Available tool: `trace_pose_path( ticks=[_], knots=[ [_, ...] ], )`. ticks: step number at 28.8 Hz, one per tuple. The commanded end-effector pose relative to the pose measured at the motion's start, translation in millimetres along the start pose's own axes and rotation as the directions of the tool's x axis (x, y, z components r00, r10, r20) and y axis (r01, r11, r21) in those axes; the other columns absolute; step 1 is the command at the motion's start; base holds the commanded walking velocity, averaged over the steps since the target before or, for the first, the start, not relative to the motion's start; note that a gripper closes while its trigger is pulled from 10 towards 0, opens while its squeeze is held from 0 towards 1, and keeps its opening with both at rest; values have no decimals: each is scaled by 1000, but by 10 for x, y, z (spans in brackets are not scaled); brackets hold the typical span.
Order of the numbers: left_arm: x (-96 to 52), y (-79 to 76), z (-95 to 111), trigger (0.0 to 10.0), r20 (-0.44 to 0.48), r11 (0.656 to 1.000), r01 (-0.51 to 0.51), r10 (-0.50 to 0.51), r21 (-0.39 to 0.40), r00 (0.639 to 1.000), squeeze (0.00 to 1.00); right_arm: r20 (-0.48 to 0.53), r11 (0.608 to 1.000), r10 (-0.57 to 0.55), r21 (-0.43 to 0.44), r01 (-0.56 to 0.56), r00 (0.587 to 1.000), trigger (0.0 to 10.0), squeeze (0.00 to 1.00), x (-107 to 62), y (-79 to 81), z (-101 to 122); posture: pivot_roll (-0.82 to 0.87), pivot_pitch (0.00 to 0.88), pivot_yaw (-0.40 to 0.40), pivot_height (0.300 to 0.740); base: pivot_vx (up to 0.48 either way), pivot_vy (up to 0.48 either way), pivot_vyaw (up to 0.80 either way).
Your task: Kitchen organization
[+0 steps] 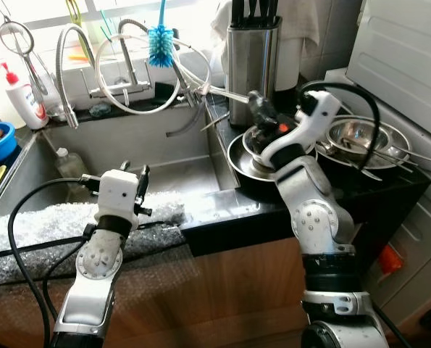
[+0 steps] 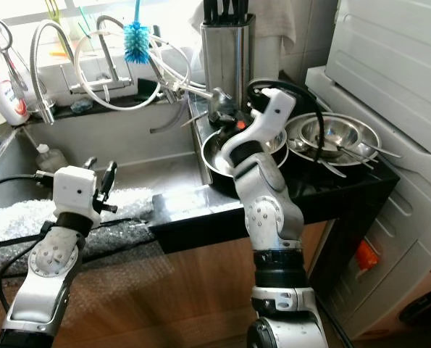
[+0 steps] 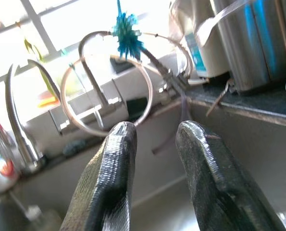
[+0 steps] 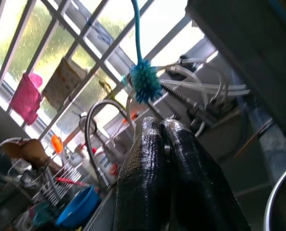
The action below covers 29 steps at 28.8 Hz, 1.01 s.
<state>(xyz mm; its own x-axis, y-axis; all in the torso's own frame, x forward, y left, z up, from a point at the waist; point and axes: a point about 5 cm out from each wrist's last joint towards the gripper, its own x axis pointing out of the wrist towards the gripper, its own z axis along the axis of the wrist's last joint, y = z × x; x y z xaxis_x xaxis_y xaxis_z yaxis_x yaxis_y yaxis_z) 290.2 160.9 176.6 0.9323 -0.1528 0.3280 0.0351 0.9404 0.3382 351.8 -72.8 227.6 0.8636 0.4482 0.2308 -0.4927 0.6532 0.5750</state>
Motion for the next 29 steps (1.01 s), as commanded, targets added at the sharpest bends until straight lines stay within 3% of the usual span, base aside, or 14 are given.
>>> trace_pose_path(
  ticks=[1,5,11,12,13,16,19,28,29],
  knots=[
    [7,30,14,10000,11,999,3,-4,34,1000,0,-6,998,49,29,-48,999,10000,0,54,123,-25,29,0,81,740,0,0,0],
    [98,36,79,10000,45,999,-9,7,49,999,0,-37,991,129,42,-127,991,10000,0,55,270,-99,31,0,79,740,0,0,0],
    [154,-39,146,10000,83,992,46,-56,118,995,0,-68,983,175,69,-170,982,10000,0,28,274,-107,31,0,78,740,0,0,0],
    [157,-71,167,10000,96,985,73,-88,155,991,0,-55,967,220,145,-210,974,10000,0,-10,287,-90,30,0,78,740,0,0,0],
    [158,-78,171,10000,98,984,78,-95,161,991,0,-53,961,232,167,-220,971,10000,0,-20,293,-89,30,0,78,740,0,0,0],
    [161,-85,175,10000,102,983,80,-97,164,990,0,-56,958,241,175,-228,969,10000,0,-35,287,-95,32,0,76,740,0,0,0],
    [171,-131,207,10000,117,966,121,-151,229,982,0,-75,938,277,236,-253,958,10000,0,-107,247,-121,37,0,75,740,0,0,0],
    [191,-147,229,10000,127,956,123,-161,266,979,0,-128,943,298,193,-271,946,10000,0,-162,197,-145,39,0,75,740,0,0,0],
    [192,-158,230,10000,127,954,129,-168,272,977,384,-141,945,294,189,-266,945,10000,0,-175,180,-152,39,0,75,740,0,0,0]
  ],
)
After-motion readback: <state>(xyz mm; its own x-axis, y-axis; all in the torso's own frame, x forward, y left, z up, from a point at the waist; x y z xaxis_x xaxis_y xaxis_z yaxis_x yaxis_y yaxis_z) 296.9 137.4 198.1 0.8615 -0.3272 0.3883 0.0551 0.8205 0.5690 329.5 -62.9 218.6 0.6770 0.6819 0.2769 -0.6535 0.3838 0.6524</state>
